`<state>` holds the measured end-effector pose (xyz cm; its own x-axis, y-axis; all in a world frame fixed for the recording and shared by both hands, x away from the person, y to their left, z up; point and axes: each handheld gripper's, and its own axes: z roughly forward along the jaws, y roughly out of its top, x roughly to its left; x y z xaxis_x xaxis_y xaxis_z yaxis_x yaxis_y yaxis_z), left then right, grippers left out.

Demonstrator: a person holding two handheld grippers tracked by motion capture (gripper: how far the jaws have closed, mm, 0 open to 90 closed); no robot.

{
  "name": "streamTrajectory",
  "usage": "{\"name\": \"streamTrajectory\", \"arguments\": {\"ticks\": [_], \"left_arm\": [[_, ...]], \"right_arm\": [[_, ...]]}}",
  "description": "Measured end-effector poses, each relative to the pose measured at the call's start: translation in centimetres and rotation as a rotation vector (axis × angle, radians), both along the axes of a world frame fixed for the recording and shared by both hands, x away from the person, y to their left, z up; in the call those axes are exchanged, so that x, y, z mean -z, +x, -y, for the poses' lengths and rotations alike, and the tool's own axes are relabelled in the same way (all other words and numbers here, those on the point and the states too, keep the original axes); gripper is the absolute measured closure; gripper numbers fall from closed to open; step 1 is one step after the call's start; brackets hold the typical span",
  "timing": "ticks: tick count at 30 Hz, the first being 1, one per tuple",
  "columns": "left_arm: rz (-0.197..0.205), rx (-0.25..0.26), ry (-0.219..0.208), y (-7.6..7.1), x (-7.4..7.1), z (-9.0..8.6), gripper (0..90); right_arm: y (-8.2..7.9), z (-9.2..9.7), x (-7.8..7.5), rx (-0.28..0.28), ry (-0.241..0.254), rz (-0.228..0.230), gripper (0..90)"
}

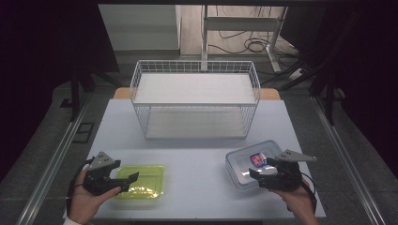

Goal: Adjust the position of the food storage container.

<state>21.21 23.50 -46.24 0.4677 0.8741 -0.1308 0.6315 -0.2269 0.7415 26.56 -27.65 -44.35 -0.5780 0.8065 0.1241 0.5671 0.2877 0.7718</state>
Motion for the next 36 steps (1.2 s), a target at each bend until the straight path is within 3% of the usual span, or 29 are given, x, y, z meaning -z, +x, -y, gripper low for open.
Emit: {"name": "streamTrajectory", "arguments": {"ticks": [23,26,33,36], "left_arm": [[-0.02,0.001,0.01,0.3,0.7,-0.1,16.6],[-0.02,-0.001,0.008,0.2,0.6,-0.2,16.6],[-0.015,-0.006,0.002,0.1,0.5,-0.5,16.6],[-0.015,-0.002,0.003,0.1,0.5,-0.5,16.5]], "right_arm": [[-0.3,1.0,-0.4,-0.007,-0.013,-0.022,18.6],[-0.5,1.1,-0.4,-0.013,-0.011,-0.024,20.9],[-2.5,0.7,-0.4,-0.093,-0.021,-0.044,36.6],[-3.3,0.3,0.0,-0.128,-0.071,-0.073,43.5]]}}
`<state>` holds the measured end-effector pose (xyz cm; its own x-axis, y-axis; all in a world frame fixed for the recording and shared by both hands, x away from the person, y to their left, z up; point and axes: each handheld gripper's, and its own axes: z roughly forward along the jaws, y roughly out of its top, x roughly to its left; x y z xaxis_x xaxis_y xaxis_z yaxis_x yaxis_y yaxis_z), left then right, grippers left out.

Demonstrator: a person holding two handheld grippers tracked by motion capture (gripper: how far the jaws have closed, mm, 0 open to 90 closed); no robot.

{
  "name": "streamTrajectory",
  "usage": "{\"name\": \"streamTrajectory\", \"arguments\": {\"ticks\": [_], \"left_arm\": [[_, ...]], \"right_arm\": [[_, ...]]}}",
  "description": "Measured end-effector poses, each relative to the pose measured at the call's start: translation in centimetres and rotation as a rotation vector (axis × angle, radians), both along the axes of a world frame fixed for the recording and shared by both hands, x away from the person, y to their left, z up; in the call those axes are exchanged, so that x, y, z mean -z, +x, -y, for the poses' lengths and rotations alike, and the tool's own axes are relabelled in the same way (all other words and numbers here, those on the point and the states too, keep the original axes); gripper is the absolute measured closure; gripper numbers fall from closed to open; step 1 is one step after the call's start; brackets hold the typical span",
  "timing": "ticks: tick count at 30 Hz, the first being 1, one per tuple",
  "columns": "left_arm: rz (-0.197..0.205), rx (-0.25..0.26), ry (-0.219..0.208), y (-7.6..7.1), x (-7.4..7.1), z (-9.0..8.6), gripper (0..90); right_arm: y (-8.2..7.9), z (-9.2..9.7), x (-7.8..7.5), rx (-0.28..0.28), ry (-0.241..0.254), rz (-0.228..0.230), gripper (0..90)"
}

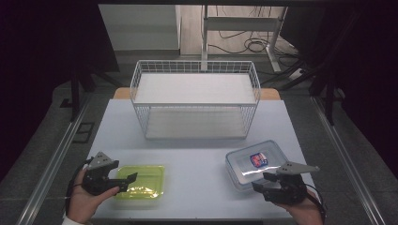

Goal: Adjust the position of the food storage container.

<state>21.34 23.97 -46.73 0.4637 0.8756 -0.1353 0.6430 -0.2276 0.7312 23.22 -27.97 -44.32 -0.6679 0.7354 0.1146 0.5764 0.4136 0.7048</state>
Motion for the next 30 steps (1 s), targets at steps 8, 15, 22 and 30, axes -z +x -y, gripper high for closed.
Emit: {"name": "streamTrajectory", "arguments": {"ticks": [8,15,22,30], "left_arm": [[0.001,0.003,-0.005,0.0,-0.1,0.0,16.2],[-0.005,0.003,-0.007,0.1,0.0,0.0,16.2],[-0.005,-0.003,-0.005,0.1,0.0,0.0,16.1],[-0.007,-0.003,-0.002,0.1,0.1,0.0,16.0]], "right_arm": [[-0.4,-1.5,2.1,-0.095,-0.118,-0.094,71.0],[0.6,-2.9,4.0,-0.147,-0.198,-0.143,88.7],[2.0,-4.0,3.9,-0.155,-0.221,-0.135,89.0],[2.9,-5.7,4.2,-0.153,-0.233,-0.122,89.1]]}}
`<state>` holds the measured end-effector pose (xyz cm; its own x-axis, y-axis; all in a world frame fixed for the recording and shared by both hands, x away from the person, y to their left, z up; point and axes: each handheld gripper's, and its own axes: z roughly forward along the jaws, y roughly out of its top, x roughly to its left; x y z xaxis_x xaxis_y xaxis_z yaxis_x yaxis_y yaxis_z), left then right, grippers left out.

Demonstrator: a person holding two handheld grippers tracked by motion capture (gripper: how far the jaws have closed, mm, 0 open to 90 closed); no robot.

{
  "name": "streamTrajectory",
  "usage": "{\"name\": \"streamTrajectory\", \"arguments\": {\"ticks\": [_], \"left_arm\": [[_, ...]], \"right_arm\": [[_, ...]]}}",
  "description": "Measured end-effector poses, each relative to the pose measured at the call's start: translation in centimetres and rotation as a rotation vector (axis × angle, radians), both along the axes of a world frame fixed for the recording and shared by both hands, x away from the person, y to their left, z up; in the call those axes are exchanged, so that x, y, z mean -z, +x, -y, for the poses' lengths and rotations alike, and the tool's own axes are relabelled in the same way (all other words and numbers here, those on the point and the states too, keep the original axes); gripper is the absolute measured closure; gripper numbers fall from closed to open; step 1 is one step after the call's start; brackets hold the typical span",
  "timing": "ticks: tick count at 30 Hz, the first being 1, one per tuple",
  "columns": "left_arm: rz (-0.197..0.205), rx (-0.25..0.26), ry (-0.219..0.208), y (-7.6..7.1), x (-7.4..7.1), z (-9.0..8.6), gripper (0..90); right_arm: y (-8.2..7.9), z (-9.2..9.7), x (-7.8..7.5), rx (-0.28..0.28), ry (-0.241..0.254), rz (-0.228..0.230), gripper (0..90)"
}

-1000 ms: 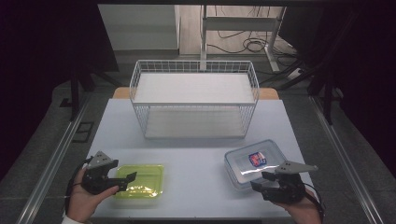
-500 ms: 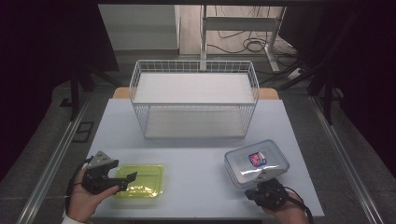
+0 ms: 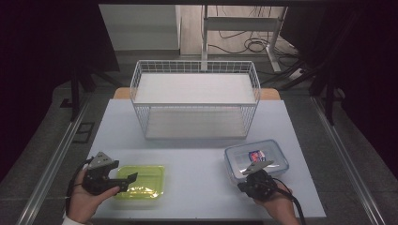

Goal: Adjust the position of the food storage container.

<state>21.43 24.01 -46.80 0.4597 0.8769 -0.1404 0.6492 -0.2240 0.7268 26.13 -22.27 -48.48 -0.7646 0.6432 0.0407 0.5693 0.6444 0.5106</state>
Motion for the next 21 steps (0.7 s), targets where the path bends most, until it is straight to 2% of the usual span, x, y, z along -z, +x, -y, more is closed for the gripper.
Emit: {"name": "streamTrajectory", "arguments": {"ticks": [13,15,18,21], "left_arm": [[-0.003,0.002,0.005,0.0,0.0,0.0,15.7],[-0.004,-0.002,0.0,0.0,0.0,-0.2,15.7],[-0.007,-0.01,-0.005,0.0,0.0,-0.4,15.7],[-0.008,-0.014,-0.007,0.0,-0.1,-0.6,15.7]], "right_arm": [[0.2,-0.6,0.0,0.015,0.018,0.021,89.0],[-0.2,-0.4,-0.6,0.011,0.035,0.03,89.0],[-0.9,0.4,-2.3,0.015,0.068,0.053,89.0],[-1.0,2.2,-4.4,0.062,0.109,0.1,89.0]]}}
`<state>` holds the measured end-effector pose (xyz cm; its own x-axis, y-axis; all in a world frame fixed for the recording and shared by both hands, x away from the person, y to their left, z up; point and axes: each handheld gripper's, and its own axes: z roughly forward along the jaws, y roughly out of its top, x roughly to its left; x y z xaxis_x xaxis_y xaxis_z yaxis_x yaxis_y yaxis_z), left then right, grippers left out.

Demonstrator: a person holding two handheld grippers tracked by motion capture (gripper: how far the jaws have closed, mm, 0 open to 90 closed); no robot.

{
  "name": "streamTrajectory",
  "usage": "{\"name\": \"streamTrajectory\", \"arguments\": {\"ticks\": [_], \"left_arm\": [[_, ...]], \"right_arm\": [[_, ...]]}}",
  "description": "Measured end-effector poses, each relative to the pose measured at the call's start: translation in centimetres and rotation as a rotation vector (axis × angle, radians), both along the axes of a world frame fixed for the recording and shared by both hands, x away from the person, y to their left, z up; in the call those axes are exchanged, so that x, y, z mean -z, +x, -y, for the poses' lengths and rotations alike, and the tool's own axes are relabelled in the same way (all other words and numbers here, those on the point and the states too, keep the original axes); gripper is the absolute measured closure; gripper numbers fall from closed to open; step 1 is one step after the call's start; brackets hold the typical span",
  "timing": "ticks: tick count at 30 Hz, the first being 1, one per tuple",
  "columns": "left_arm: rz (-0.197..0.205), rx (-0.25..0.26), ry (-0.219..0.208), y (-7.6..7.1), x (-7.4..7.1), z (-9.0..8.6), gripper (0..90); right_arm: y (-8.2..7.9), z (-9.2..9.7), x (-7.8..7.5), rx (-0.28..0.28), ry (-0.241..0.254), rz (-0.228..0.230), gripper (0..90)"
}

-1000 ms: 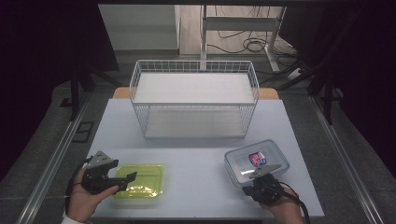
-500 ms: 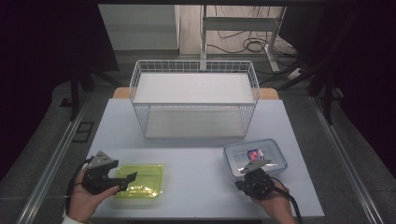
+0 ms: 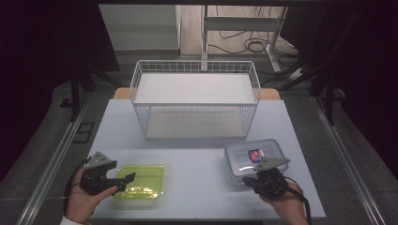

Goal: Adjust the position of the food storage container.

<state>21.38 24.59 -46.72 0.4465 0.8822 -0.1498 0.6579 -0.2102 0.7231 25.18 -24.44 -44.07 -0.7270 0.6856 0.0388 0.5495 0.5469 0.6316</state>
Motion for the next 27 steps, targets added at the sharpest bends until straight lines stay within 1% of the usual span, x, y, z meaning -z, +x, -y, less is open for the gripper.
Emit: {"name": "streamTrajectory", "arguments": {"ticks": [2,3,4,6,7,9,10,13,14,15,18,19,20,21,23,26,27], "left_arm": [[0.0,0.002,-0.001,0.0,-0.1,0.0,15.7],[0.0,0.002,-0.001,0.0,-0.2,0.1,15.7],[0.0,0.002,-0.005,0.0,-0.3,0.1,15.7],[0.0,0.003,-0.005,0.0,-0.4,0.2,15.7],[0.001,0.004,-0.003,0.0,-0.4,0.2,15.7],[-0.001,0.003,-0.002,0.0,-0.4,0.2,15.7],[-0.002,0.003,-0.001,0.0,-0.4,0.2,15.7],[-0.004,0.003,-0.001,0.0,-0.3,0.2,15.7],[-0.005,0.004,0.001,0.0,-0.3,0.2,15.7],[-0.007,0.001,0.0,-0.1,-0.2,0.1,15.7],[-0.01,-0.004,0.0,-0.2,-0.1,-0.2,15.7],[-0.01,-0.006,-0.001,-0.2,-0.1,-0.2,15.7],[-0.01,-0.006,-0.001,-0.2,-0.1,-0.2,15.7],[-0.01,-0.004,0.001,-0.2,-0.1,-0.2,15.7],[-0.007,0.002,0.002,-0.3,-0.2,-0.2,15.7],[-0.005,0.005,0.0,-0.3,-0.2,0.0,15.7],[-0.007,0.007,0.004,-0.2,-0.2,0.0,15.7]], "right_arm": [[0.4,1.5,-1.1,0.056,0.031,0.026,89.0],[0.6,2.2,-1.6,0.086,0.036,0.036,89.0],[1.0,2.9,-2.0,0.118,0.034,0.05,89.0],[2.0,4.3,-2.5,0.191,0.013,0.066,89.0],[2.5,5.0,-2.5,0.224,0.007,0.067,89.0],[3.7,6.2,-2.3,0.27,0.009,0.063,89.0],[4.5,6.9,-2.1,0.305,0.006,0.06,89.0],[6.0,7.6,-1.2,0.365,-0.025,0.049,89.0],[6.0,7.6,-1.2,0.365,-0.025,0.049,89.0],[6.5,8.1,-0.4,0.388,-0.046,0.036,89.0],[6.7,9.0,0.0,0.415,-0.049,0.028,89.0],[6.7,9.4,0.1,0.418,-0.019,0.021,89.0],[6.7,9.4,0.1,0.418,-0.019,0.021,89.0],[6.5,9.7,0.1,0.424,-0.006,0.024,89.0],[6.4,9.8,-0.1,0.439,-0.046,0.046,89.0],[6.3,10.2,-0.2,0.448,-0.036,0.045,89.0],[6.3,10.6,0.1,0.457,-0.043,0.028,89.0]]}}
